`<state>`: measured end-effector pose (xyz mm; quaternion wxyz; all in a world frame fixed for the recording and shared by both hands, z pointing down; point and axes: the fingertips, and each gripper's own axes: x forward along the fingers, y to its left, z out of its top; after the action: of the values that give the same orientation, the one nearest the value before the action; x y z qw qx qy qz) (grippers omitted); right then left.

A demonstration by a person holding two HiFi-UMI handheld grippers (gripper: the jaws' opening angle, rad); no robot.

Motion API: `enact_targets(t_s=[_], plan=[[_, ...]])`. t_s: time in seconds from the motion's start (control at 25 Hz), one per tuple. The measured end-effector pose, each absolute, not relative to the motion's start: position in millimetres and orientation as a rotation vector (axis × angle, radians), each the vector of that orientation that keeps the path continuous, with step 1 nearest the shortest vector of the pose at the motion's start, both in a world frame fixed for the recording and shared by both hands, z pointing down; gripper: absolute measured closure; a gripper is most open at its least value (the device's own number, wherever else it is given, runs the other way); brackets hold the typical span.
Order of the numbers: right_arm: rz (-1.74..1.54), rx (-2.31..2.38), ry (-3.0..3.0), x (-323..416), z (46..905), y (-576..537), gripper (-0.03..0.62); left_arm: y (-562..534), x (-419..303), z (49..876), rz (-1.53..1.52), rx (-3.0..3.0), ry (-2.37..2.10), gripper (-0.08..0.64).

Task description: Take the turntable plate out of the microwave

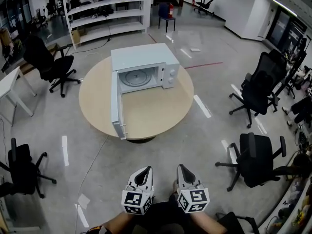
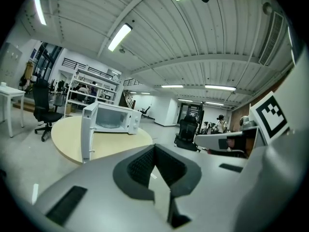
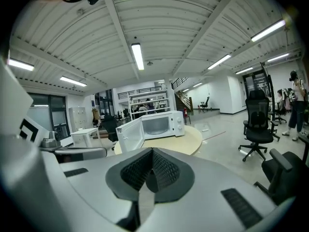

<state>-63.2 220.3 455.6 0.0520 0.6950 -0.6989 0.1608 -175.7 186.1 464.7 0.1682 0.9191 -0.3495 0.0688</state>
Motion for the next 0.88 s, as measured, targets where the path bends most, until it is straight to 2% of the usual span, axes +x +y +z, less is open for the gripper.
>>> enact_targets(t_s=[0.88], plan=[[0.524, 1.946, -2.392, 110, 450, 119, 0.577, 112, -5, 452, 0.266, 2.564, -1.262, 0.514]])
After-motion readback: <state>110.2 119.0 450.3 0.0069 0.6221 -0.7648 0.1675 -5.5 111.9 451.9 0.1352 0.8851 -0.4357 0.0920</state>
